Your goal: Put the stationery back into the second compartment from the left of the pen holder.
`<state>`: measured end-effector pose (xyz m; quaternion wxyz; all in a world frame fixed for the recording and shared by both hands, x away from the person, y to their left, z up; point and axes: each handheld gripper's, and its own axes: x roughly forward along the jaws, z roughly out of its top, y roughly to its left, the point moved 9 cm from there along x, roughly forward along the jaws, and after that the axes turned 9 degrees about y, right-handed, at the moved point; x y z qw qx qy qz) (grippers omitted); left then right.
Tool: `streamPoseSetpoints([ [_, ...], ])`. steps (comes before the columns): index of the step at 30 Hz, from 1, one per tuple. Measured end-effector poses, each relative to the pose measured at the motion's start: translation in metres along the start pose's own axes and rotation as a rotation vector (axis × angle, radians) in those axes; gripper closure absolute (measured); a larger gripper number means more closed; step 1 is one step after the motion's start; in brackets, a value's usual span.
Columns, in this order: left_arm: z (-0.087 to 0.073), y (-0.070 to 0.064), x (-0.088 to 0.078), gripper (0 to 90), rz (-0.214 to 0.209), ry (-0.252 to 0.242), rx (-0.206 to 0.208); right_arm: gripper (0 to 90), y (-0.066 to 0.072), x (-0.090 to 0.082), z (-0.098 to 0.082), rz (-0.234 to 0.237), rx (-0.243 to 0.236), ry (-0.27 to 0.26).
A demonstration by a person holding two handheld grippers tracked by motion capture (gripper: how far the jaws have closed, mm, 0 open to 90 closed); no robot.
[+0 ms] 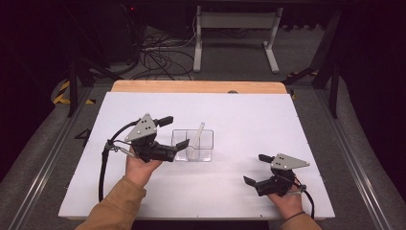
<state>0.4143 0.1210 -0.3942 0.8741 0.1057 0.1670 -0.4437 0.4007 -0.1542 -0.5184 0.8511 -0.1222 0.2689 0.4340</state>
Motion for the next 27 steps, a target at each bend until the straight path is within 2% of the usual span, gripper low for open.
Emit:
streamPoseSetpoints([
  [5, -0.011, 0.000, -0.017, 6.0, 0.000, 0.013, -0.002, 0.2, 0.001, 0.000, 0.000, 0.002, -0.007, -0.005],
  [10, -0.026, 0.002, -0.029, 4.8, 0.003, 0.020, -0.022, 0.2, 0.001, -0.001, 0.001, 0.006, -0.009, -0.009],
  [12, -0.033, 0.005, -0.033, 4.5, 0.014, 0.034, -0.009, 0.2, 0.002, -0.001, 0.001, 0.006, -0.012, -0.012],
  [17, -0.054, 0.011, -0.042, 3.5, 0.018, 0.047, -0.032, 0.2, 0.003, -0.002, 0.002, 0.007, -0.019, -0.019],
  [23, -0.084, 0.017, -0.052, 3.0, 0.035, 0.075, -0.027, 0.2, 0.003, -0.002, 0.003, 0.007, -0.033, -0.026],
  [27, -0.101, 0.020, -0.056, 3.0, 0.033, 0.082, -0.050, 0.2, 0.004, -0.003, 0.003, 0.011, -0.033, -0.026],
])
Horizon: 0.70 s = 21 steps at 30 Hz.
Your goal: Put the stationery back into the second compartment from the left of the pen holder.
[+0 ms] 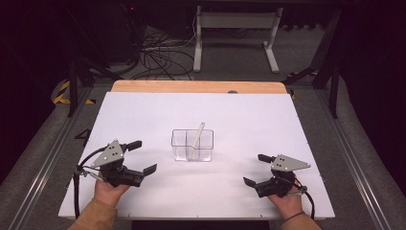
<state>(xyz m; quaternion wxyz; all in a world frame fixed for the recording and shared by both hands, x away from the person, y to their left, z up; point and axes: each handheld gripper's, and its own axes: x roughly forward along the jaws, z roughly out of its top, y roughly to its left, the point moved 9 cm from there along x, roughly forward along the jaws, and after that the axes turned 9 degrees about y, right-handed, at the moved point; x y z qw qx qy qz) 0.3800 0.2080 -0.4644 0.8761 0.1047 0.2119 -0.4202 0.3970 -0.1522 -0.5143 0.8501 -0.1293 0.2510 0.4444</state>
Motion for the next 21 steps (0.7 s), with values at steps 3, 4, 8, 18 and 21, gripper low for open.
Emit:
streamPoseSetpoints([
  [3, -0.012, 0.003, -0.002, 2.8, -0.001, 0.013, -0.020, 0.2, 0.000, 0.000, 0.000, -0.002, -0.006, -0.003],
  [4, -0.015, 0.005, -0.002, 2.8, 0.002, 0.014, -0.021, 0.2, 0.000, 0.000, 0.000, -0.001, -0.006, -0.003],
  [8, -0.029, 0.007, -0.004, 2.7, 0.010, 0.041, -0.025, 0.2, 0.000, 0.000, 0.000, 0.001, -0.009, -0.004],
  [18, -0.060, 0.005, -0.006, 2.7, -0.004, 0.068, -0.102, 0.2, 0.002, 0.000, 0.000, 0.006, -0.010, 0.004],
  [21, -0.064, 0.005, -0.009, 2.7, -0.015, 0.064, -0.114, 0.2, 0.002, 0.000, 0.000, 0.005, -0.012, 0.002],
])
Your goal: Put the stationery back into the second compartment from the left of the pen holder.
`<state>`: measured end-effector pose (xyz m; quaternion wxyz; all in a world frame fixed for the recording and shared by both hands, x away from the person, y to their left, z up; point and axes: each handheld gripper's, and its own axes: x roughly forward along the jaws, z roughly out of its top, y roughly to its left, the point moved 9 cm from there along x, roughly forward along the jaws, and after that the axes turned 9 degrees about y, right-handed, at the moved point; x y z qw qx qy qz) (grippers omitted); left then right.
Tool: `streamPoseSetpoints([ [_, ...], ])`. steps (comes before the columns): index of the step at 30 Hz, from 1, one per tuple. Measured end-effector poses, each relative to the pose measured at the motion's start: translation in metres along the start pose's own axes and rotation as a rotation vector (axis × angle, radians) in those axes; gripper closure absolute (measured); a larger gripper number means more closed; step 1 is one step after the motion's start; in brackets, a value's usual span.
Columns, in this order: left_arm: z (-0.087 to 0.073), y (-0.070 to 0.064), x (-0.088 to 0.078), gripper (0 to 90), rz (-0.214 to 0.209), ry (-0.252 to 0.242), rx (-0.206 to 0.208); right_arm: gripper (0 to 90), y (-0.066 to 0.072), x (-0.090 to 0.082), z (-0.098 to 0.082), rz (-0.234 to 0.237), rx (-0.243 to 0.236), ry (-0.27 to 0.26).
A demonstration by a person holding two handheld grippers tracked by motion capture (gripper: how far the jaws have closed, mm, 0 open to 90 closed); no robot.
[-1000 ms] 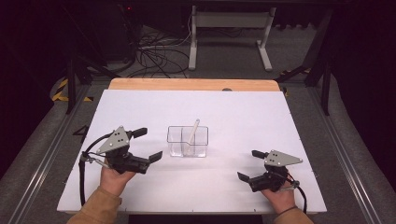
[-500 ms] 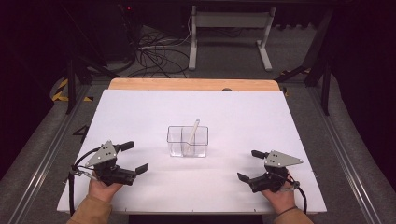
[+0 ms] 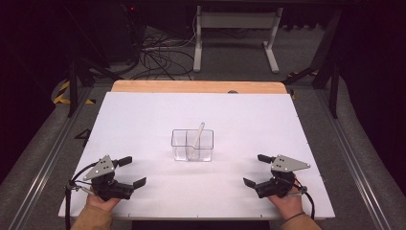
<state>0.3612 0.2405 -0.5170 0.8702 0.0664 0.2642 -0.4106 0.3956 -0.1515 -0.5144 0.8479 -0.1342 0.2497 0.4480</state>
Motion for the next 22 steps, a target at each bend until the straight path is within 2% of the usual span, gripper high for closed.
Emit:
streamPoseSetpoints([
  [3, 0.0010, 0.0028, -0.0007, 2.7, 0.007, -0.004, -0.004, 0.2, 0.0002, 0.0003, 0.0001, 0.000, -0.002, -0.001],
  [5, 0.0029, 0.0041, -0.0020, 2.7, 0.024, -0.006, 0.021, 0.2, 0.0002, 0.0002, 0.0001, -0.001, -0.005, -0.002],
  [6, 0.0033, 0.0023, -0.0015, 2.7, 0.023, -0.006, 0.016, 0.2, 0.0002, 0.0002, 0.0002, -0.002, -0.005, -0.002],
  [8, 0.0037, 0.0016, -0.0010, 2.7, 0.031, 0.002, 0.030, 0.2, 0.0004, 0.0003, 0.0003, -0.001, -0.006, -0.003],
  [11, 0.0048, 0.0014, -0.0002, 2.5, 0.034, -0.004, 0.017, 0.9, 0.0015, 0.0000, 0.0017, 0.003, -0.019, -0.012],
  [12, 0.0055, 0.0038, -0.0009, 2.3, 0.046, -0.003, 0.033, 0.9, 0.0019, -0.0001, 0.0019, 0.005, -0.026, -0.012],
  [14, 0.0061, 0.0026, -0.0013, 2.0, 0.041, -0.003, 0.017, 0.9, 0.0023, 0.0000, 0.0020, 0.005, -0.029, -0.009],
  [17, 0.0071, 0.0039, -0.0028, 1.5, 0.058, -0.001, 0.041, 0.9, 0.0019, 0.0000, 0.0019, 0.005, -0.022, -0.008],
  [20, 0.0075, 0.0030, -0.0020, 0.6, 0.060, -0.002, 0.027, 0.8, 0.0017, 0.0001, 0.0018, 0.004, -0.022, -0.008],
  [22, 0.0079, 0.0044, -0.0016, 0.5, 0.065, -0.002, 0.039, 0.8, 0.0017, 0.0002, 0.0019, 0.004, -0.022, -0.008],
])
